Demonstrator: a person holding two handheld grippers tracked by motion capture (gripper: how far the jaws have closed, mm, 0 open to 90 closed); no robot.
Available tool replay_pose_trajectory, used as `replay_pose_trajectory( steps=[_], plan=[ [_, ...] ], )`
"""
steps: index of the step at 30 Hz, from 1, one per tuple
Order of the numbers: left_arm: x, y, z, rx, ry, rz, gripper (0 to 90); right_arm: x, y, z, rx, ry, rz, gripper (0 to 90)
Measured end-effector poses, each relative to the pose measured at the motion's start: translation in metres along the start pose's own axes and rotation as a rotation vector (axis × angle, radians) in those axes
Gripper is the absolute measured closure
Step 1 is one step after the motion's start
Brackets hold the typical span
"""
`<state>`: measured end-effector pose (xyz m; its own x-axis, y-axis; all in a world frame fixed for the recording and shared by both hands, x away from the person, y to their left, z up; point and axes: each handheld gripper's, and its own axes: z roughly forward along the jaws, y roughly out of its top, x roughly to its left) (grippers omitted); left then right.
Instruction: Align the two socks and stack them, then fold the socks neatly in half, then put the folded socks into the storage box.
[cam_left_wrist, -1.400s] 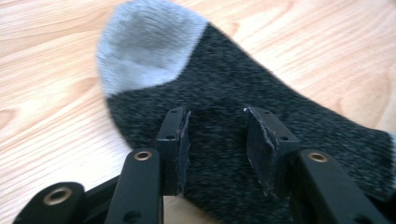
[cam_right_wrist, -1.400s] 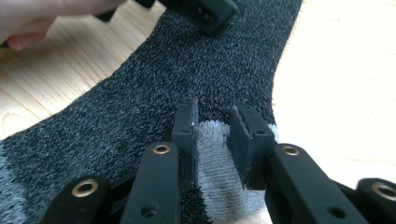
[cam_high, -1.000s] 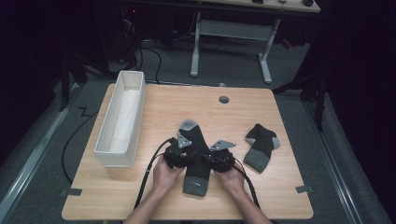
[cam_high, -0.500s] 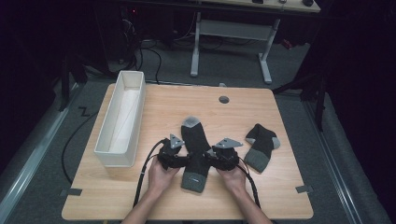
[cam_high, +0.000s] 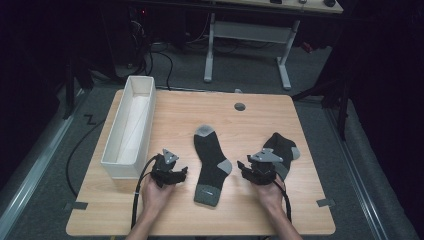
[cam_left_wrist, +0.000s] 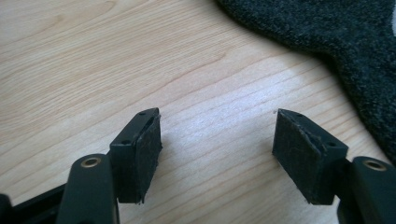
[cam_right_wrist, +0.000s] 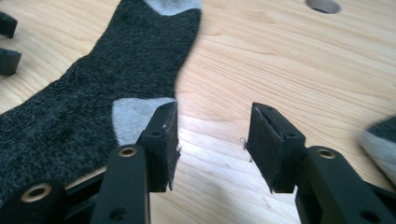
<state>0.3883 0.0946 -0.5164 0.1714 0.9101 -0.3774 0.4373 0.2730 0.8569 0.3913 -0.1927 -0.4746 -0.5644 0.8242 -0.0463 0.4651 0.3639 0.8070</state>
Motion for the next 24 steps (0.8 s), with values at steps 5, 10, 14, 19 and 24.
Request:
replay_pose_trajectory(
  steps=[5,10,14,19,24],
  plan=[
    [0.006,-0.001,-0.003,-0.020,-0.017,-0.001,30.6,-0.009,-0.007,-0.007,0.019,-0.016,-0.019,49.9],
    [0.007,-0.001,-0.004,-0.023,-0.007,-0.007,29.3,-0.028,-0.013,-0.020,-0.017,-0.046,0.027,48.4],
    [0.008,-0.001,-0.005,-0.023,-0.008,-0.008,29.1,-0.043,-0.016,-0.028,-0.037,-0.085,0.064,48.5],
    [0.008,-0.001,-0.005,-0.022,-0.009,-0.008,29.0,-0.060,-0.020,-0.037,-0.053,-0.128,0.110,49.1],
    [0.008,-0.001,-0.005,-0.022,-0.008,-0.009,28.8,-0.084,-0.025,-0.042,-0.011,-0.184,0.167,51.3]
  ],
)
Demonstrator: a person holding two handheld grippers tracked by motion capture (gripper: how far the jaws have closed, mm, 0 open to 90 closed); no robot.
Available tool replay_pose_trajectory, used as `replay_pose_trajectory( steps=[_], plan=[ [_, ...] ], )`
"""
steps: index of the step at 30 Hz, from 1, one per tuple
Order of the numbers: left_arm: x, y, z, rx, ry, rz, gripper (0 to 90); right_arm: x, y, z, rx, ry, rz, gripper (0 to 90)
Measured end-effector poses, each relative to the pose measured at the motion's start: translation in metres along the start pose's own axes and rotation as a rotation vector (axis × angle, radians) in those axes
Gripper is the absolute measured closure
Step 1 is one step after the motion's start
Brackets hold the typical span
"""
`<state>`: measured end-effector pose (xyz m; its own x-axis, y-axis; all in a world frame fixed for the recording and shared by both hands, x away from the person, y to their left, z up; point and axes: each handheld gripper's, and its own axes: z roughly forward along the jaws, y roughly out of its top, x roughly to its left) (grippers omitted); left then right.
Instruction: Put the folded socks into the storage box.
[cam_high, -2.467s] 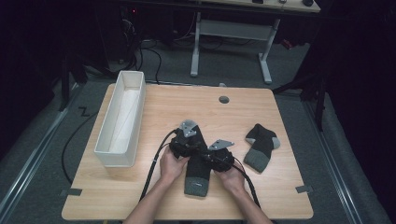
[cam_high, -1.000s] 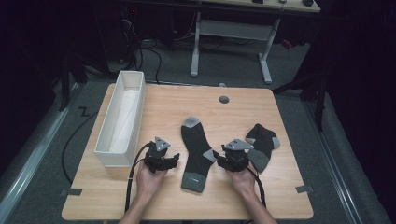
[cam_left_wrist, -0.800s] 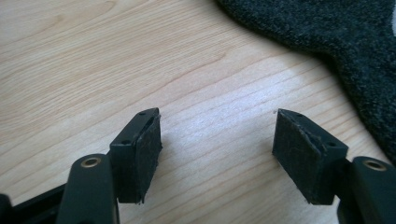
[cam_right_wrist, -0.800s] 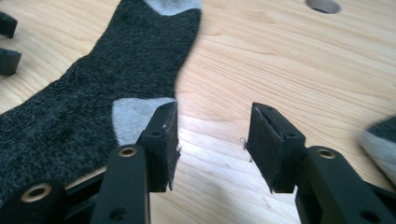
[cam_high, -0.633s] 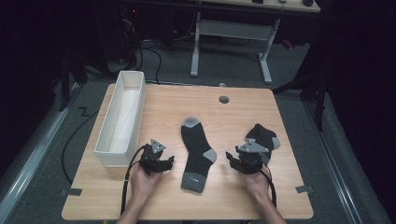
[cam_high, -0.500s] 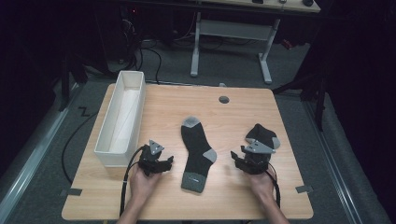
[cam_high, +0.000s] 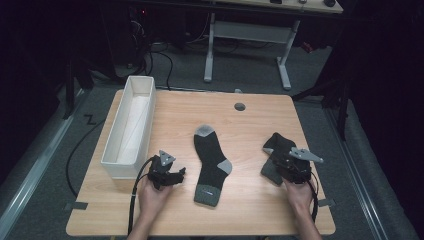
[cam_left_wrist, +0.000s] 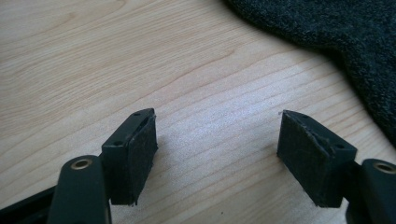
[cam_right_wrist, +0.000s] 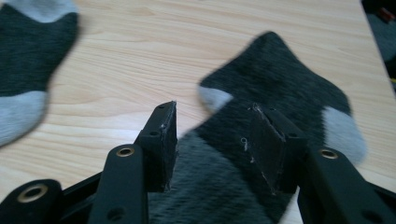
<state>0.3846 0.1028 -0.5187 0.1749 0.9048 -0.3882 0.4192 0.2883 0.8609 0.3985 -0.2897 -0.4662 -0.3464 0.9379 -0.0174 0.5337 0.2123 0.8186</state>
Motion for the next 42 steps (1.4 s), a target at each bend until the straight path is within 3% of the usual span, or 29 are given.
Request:
replay_pose_trajectory(
  steps=[5,15,16,24,27,28,29,37,42],
  plan=[
    [0.000,0.000,0.000,0.000,-0.002,-0.002,28.6,-0.015,-0.002,0.004,0.020,-0.046,0.031,51.0],
    [0.000,0.000,0.000,0.001,-0.001,0.000,28.4,-0.019,0.003,0.015,0.024,-0.065,0.050,47.7],
    [0.000,0.000,0.000,0.001,-0.001,-0.001,28.4,-0.021,0.003,0.023,0.052,-0.063,0.054,45.7],
    [0.000,0.000,0.000,0.001,-0.002,-0.002,28.3,-0.023,-0.002,0.039,0.116,-0.055,0.068,44.1],
    [0.000,0.000,0.000,0.001,-0.002,0.000,28.3,-0.023,-0.008,0.045,0.135,-0.058,0.037,50.5],
    [0.000,0.000,0.000,0.001,-0.001,0.000,28.3,-0.022,-0.009,0.044,0.135,-0.068,0.017,55.6],
    [0.000,0.000,0.000,0.001,-0.001,0.000,28.3,-0.023,-0.007,0.042,0.151,-0.062,-0.004,68.4],
    [0.000,0.000,0.000,0.001,-0.001,-0.001,28.2,-0.025,-0.005,0.033,0.140,-0.029,0.020,76.7],
    [0.000,0.000,0.000,0.001,-0.001,-0.001,28.2,-0.017,0.011,0.014,0.055,0.014,-0.011,77.4]
  ],
)
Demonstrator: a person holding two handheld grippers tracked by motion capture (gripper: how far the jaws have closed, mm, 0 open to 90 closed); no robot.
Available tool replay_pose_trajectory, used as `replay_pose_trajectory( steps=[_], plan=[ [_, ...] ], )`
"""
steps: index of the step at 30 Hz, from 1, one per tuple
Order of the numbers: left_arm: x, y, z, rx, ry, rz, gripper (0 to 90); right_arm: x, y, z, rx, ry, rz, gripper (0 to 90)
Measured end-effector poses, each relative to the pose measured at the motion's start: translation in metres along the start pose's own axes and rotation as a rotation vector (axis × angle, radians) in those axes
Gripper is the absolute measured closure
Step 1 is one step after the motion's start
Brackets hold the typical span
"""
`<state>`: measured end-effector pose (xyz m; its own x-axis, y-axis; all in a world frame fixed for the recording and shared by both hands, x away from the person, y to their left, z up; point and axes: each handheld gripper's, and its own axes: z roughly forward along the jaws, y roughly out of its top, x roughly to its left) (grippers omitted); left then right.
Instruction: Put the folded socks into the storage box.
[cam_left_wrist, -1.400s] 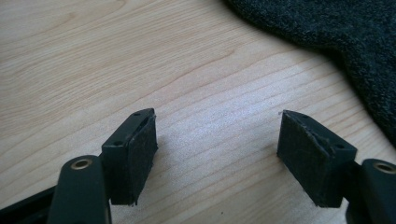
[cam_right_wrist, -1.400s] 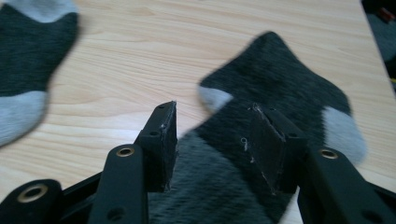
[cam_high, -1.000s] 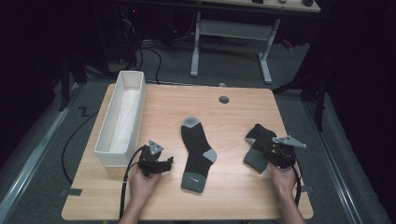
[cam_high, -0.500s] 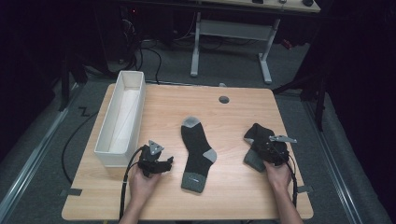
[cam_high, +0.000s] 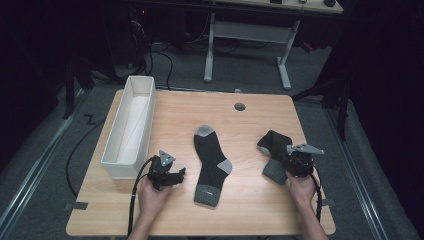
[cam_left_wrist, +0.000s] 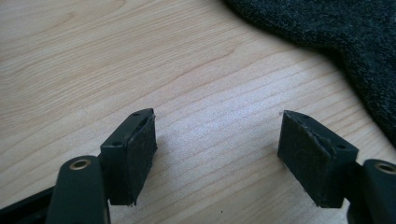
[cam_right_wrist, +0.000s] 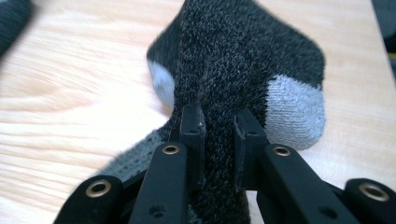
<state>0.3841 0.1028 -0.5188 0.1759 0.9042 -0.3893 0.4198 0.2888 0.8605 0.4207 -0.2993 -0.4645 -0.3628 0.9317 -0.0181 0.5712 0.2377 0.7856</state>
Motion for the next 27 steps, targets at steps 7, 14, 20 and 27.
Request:
replay_pose_trajectory(
  steps=[7,14,20,27],
  plan=[
    [0.000,0.000,0.000,0.000,0.000,0.000,28.3,0.011,0.024,-0.019,-0.058,0.048,-0.027,77.7],
    [0.000,0.000,0.000,0.000,0.000,0.000,28.2,0.029,0.046,-0.029,-0.091,0.097,-0.067,77.9],
    [0.000,0.000,0.000,0.000,0.000,0.001,28.3,0.042,0.058,-0.029,-0.084,0.130,-0.086,77.9],
    [0.000,0.000,0.000,0.000,0.000,0.001,28.2,0.058,0.068,-0.026,-0.071,0.159,-0.112,77.8]
  ],
)
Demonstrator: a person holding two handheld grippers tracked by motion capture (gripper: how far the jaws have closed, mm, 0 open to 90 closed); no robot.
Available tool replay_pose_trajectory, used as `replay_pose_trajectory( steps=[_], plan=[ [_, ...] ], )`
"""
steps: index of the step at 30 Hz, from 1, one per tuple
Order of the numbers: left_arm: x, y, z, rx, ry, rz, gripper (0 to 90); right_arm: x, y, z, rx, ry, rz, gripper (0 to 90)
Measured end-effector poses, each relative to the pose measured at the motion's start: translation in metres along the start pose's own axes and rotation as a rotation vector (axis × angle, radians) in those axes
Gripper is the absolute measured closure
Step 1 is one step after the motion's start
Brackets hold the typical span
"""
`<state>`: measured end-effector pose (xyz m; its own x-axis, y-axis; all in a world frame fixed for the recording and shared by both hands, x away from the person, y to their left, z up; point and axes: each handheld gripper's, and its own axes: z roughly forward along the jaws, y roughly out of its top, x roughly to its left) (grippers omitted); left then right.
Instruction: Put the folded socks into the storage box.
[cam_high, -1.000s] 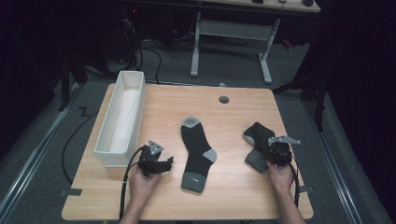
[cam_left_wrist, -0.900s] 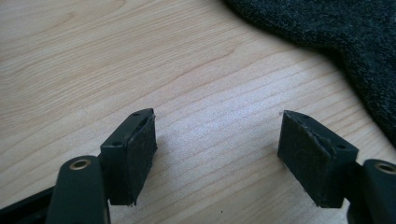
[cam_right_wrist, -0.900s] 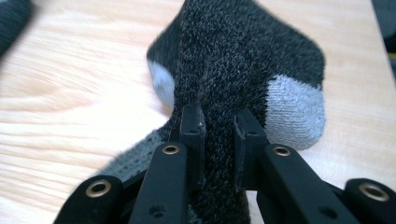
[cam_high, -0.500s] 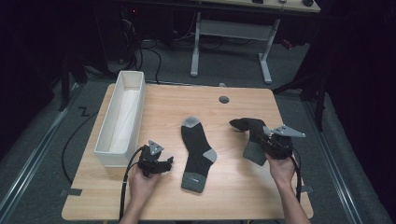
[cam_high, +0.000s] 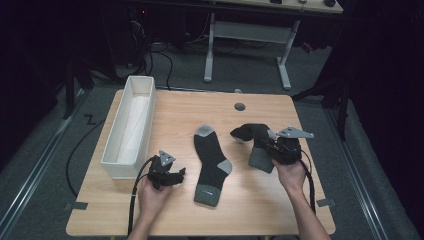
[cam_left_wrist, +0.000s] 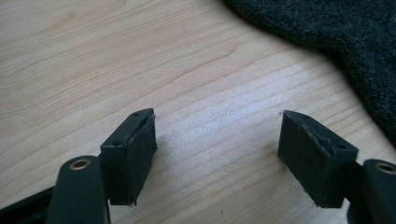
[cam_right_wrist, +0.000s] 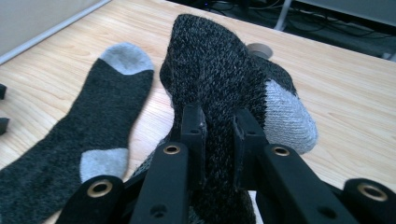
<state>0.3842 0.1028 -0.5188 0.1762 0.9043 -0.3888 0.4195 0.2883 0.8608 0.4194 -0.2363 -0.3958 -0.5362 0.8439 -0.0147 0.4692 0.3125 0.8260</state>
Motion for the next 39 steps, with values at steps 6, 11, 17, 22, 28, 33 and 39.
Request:
replay_pose_trajectory(
  steps=[6,11,17,22,28,33,39],
  plan=[
    [0.000,0.000,0.000,0.000,0.000,0.000,28.2,0.011,0.009,0.006,0.008,0.022,-0.003,77.6],
    [-0.001,-0.001,0.000,0.009,-0.016,0.010,26.4,0.020,0.018,0.016,0.008,0.045,0.004,77.3],
    [-0.001,-0.001,0.000,0.010,-0.017,0.010,26.1,0.035,0.031,0.028,0.013,0.056,-0.017,77.3],
    [-0.001,-0.001,0.000,0.010,-0.017,0.010,26.1,0.042,0.041,0.034,0.012,0.053,-0.023,77.2],
    [-0.001,-0.001,0.000,0.011,-0.017,0.010,26.1,0.050,0.053,0.049,0.021,0.046,-0.022,77.0],
    [-0.001,-0.001,0.000,0.011,-0.017,0.009,26.1,0.056,0.061,0.061,0.019,0.031,-0.026,76.9],
    [-0.001,-0.001,0.000,0.011,-0.017,0.009,26.0,0.064,0.059,0.074,0.049,0.020,-0.041,76.5]
  ],
)
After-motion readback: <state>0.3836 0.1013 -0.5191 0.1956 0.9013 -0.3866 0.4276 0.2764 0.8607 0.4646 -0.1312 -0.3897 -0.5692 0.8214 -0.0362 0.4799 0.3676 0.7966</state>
